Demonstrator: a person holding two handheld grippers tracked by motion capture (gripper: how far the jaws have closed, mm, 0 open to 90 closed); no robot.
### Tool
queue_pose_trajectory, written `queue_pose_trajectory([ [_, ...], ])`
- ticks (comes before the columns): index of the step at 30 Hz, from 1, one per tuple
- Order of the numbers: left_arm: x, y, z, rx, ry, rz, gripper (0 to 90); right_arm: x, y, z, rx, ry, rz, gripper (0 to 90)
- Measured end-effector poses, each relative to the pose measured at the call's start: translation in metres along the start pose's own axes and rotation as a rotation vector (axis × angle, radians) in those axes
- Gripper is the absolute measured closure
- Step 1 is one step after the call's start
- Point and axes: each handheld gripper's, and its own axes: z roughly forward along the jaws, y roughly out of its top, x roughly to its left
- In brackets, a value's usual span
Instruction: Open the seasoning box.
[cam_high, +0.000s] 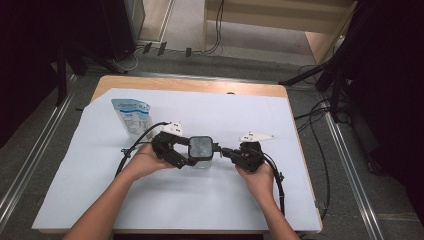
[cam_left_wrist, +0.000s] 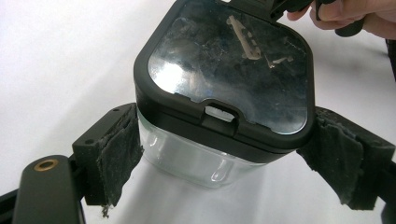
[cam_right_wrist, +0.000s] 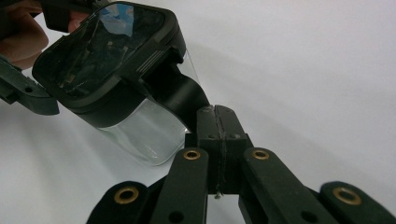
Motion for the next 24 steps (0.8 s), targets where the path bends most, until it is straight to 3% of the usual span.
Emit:
queue_pose_trajectory([
  [4, 0.001, 0.001, -0.004, -0.017, -0.004, -0.002, 16.8, 0.0, 0.0, 0.0, 0.001, -0.001, 0.0, 90.0],
  [21, -0.002, 0.005, -0.017, 0.009, 0.006, 0.006, 22.4, 0.0, 0.0, 0.0, 0.006, -0.001, -0.004, 90.0],
  [24, 0.0, 0.005, -0.021, -0.009, -0.004, -0.008, 25.3, 0.0, 0.001, 0.0, 0.004, 0.003, -0.001, 90.0],
])
